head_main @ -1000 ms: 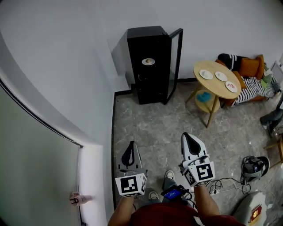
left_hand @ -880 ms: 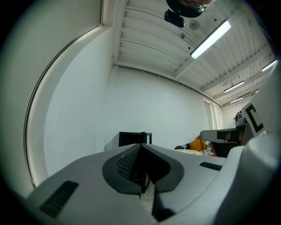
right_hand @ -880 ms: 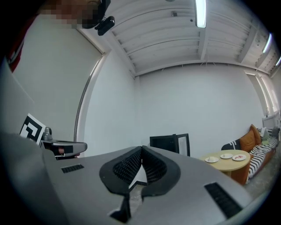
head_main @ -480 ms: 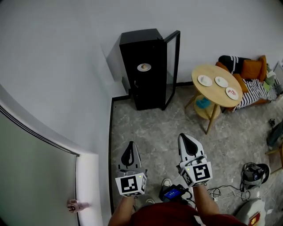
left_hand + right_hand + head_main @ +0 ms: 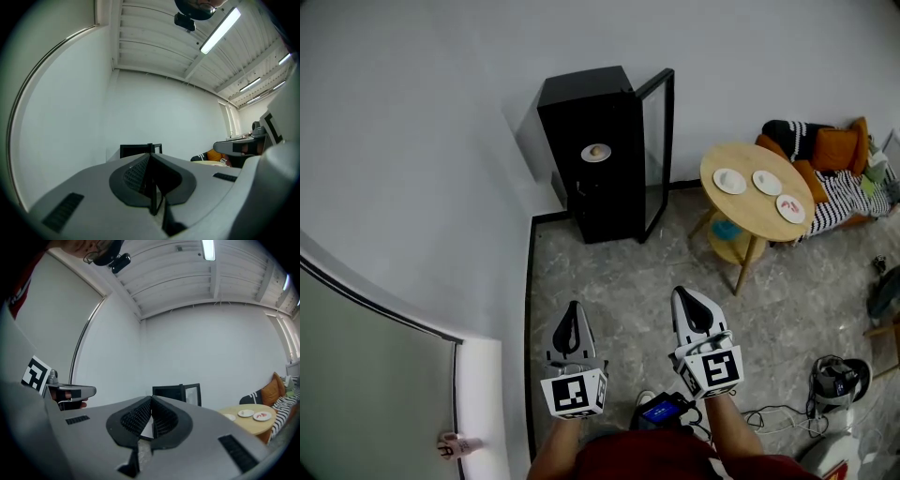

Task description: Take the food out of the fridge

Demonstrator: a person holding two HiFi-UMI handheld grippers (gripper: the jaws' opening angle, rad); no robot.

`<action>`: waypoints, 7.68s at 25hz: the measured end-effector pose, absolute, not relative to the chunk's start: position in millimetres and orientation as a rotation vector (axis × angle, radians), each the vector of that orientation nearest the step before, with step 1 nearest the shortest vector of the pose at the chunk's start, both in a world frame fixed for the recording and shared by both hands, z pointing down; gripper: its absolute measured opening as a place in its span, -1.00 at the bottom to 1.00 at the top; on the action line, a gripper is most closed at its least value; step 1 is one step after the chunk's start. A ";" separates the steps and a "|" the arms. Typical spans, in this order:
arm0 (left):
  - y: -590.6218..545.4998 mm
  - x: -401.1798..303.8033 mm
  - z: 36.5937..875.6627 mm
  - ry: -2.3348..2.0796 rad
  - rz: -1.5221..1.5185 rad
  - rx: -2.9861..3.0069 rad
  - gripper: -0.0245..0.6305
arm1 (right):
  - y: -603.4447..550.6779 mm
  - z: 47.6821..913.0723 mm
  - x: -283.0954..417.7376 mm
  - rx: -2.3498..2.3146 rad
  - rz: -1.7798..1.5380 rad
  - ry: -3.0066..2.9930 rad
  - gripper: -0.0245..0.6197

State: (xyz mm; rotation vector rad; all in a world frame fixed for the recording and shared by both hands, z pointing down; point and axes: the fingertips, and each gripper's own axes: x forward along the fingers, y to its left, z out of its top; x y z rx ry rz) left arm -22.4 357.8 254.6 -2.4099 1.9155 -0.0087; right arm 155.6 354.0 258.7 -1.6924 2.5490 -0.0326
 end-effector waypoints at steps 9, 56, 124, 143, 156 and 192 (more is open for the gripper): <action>333.5 -21.9 259.4 1.940 -0.023 -2.391 -0.88 | 320.5 267.5 160.3 -1.691 -0.035 2.584 -0.86; 30.2 -187.4 247.5 1.876 0.167 -2.531 -0.89 | 43.9 245.7 -12.4 -1.850 0.033 2.548 -0.86; -248.7 -93.9 242.9 1.946 0.152 -2.447 -0.89 | -249.6 256.7 68.9 -1.741 0.038 2.638 -0.86; -270.8 -90.2 277.2 1.876 0.059 -2.483 -0.89 | -268.2 293.6 50.2 -1.750 0.029 2.710 -0.86; -293.6 -93.7 302.6 1.891 0.138 -2.501 -0.89 | -287.9 323.8 42.1 -1.768 0.049 2.680 -0.86; -316.0 -119.2 485.3 1.983 0.009 -2.485 -0.89 | -323.3 487.7 10.9 -1.794 0.025 2.748 -0.86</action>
